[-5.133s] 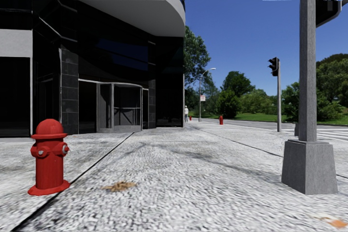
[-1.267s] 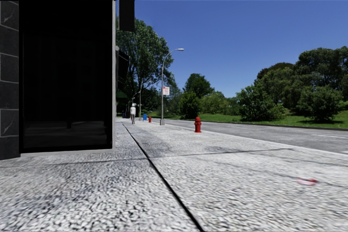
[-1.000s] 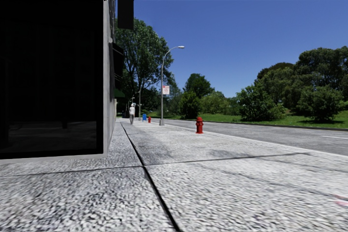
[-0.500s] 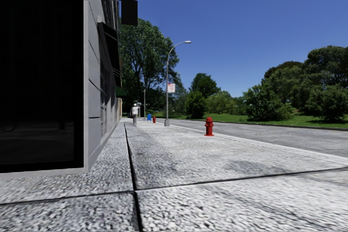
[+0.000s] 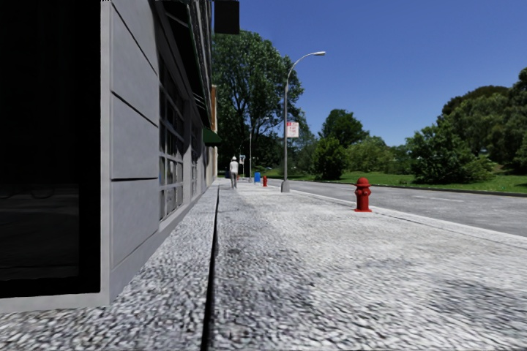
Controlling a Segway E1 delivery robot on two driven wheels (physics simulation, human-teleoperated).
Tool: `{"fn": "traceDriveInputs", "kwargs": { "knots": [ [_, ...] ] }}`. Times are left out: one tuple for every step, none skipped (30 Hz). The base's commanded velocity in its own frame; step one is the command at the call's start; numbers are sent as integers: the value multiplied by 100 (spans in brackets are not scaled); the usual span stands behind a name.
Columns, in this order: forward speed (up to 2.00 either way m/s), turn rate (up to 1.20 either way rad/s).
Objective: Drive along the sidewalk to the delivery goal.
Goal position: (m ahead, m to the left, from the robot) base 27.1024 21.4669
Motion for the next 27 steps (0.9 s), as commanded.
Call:
{"fn": "traceDriveInputs", "kwargs": {
  "knots": [
    [200,35],
    [200,35],
    [200,35],
    [200,35],
    [200,35],
    [200,35],
    [200,35],
    [200,35],
    [200,35],
    [200,35],
    [200,35],
    [200,35],
    [200,35],
    [200,27],
    [200,27],
    [200,0],
    [200,0],
    [200,0],
    [200,0],
    [200,0],
    [200,0],
    [200,0],
    [200,0],
    [200,0],
    [200,0],
    [200,0],
    [200,0]
  ]
}}
